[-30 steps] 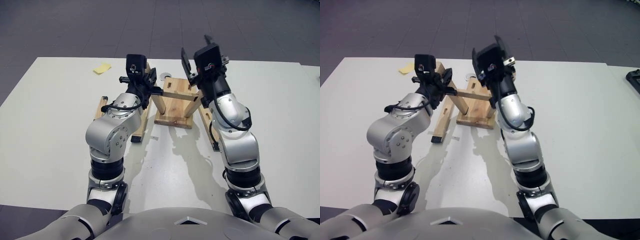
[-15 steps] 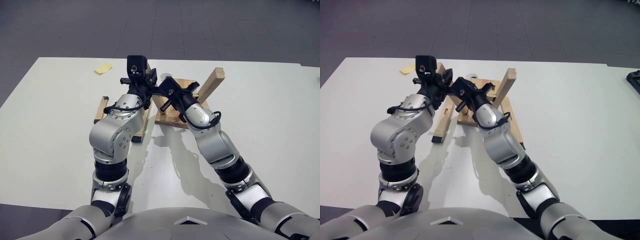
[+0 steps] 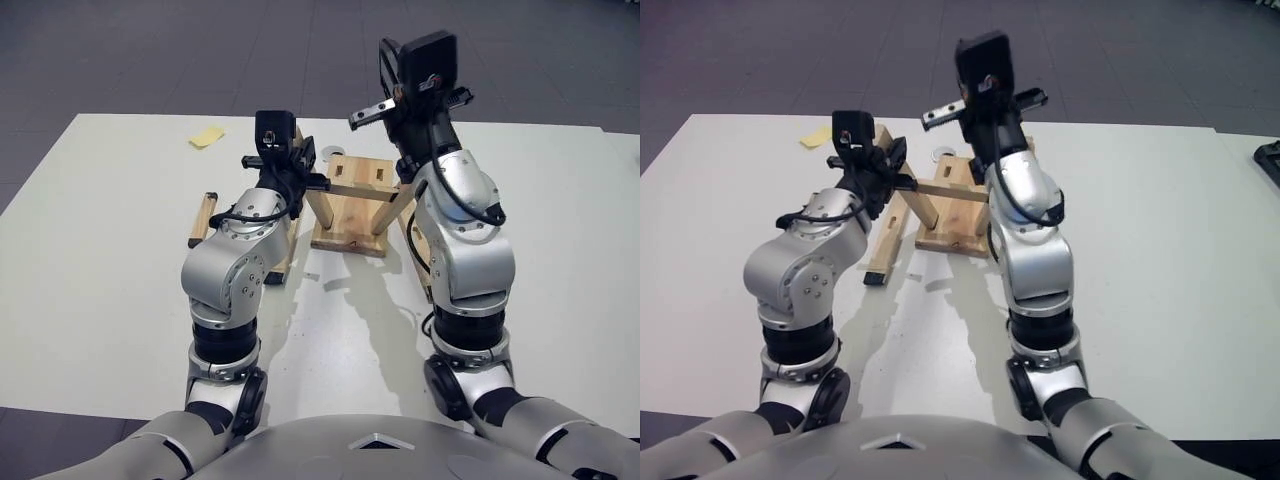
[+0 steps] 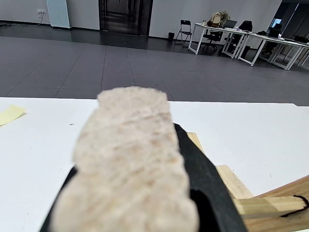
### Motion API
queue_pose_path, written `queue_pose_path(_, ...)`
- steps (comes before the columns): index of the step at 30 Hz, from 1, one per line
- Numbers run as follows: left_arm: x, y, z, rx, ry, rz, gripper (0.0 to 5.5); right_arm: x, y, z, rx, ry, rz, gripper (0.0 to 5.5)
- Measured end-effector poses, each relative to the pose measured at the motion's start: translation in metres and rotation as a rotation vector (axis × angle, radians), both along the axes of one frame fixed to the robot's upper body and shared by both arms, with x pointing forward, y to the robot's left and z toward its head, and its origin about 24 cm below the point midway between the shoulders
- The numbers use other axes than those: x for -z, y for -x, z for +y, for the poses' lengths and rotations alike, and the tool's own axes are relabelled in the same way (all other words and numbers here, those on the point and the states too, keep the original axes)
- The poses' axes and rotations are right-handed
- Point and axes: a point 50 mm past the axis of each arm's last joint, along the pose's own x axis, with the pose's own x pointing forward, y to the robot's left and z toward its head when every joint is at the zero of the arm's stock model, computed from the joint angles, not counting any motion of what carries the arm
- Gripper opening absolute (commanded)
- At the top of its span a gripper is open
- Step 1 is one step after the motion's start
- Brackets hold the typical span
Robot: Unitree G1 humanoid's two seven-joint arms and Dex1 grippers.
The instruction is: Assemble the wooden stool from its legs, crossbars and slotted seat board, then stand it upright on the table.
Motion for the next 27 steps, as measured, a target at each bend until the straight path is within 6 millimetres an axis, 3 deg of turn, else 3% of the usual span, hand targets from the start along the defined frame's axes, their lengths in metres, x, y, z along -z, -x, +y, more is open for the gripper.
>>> queue_pose_path(4, 0.0, 0.0, -0.001, 0.003, 0.001, 0.0, 1.06, 0.015, -0.002, -0.003, -0.046, -0.052, 0.157, 0.0)
queue_pose_path(13, -0.002, 0.001, 0.0, 0.004, 0.015, -0.01, 1.05, 0.003, 0.009, -0.023, -0.272, -0.386, 0.189, 0.0)
queue_pose_path(15, 0.0, 0.001, 0.0, 0.001, 0.011, -0.006, 1.05, 0.0, 0.013, -0.013, -0.317, -0.375, 0.186, 0.0)
queue_pose_path(20, -0.001, 0.001, -0.001, 0.009, 0.012, -0.012, 1.05, -0.002, 0.022, 0.023, -0.264, 0.025, 0.029, 0.0)
queue_pose_path(27, 0.0, 0.001, -0.001, 0.006, 0.006, -0.014, 1.05, 0.026, 0.012, 0.015, 0.076, 0.744, -0.333, 0.0)
